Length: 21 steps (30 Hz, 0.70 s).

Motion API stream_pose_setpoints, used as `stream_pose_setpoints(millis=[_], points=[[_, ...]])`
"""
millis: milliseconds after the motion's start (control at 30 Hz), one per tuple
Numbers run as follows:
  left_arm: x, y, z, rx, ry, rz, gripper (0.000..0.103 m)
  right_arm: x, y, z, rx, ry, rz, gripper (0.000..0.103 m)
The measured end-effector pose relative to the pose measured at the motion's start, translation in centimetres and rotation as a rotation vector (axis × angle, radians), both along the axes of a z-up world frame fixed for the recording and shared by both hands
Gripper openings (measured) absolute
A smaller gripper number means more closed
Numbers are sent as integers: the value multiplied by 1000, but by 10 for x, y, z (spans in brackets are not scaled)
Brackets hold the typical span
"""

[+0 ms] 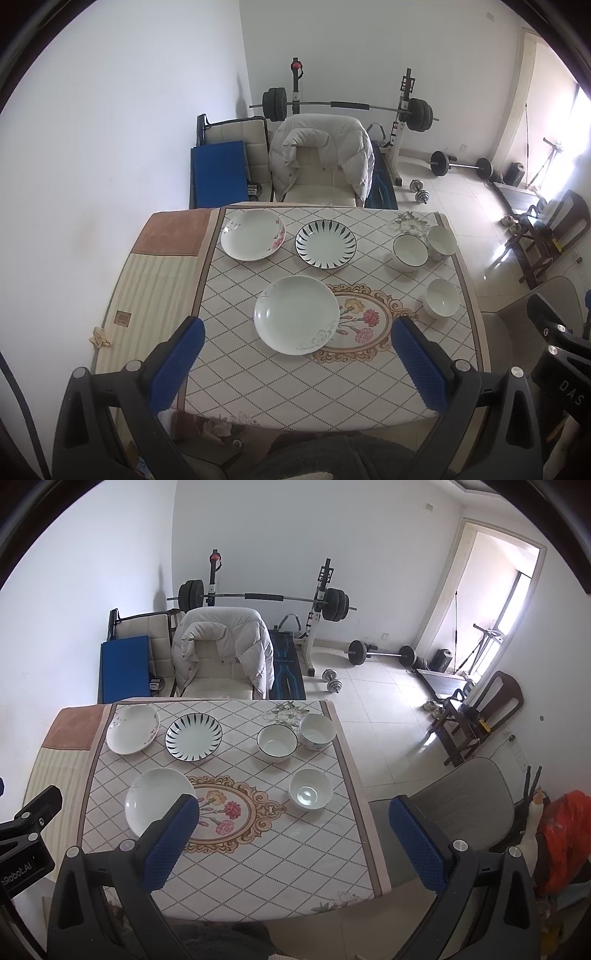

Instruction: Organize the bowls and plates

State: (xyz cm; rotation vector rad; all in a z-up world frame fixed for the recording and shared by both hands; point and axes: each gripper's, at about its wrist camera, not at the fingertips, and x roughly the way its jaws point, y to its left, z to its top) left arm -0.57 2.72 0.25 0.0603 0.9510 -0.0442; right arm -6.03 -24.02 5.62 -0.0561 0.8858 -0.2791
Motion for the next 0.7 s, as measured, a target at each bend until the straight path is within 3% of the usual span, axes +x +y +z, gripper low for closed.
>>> stream_pose_setpoints(millis=[700], points=[[-1, 10, 2, -2, -23, 3, 103, 0, 7, 0, -1, -17, -4, 103]])
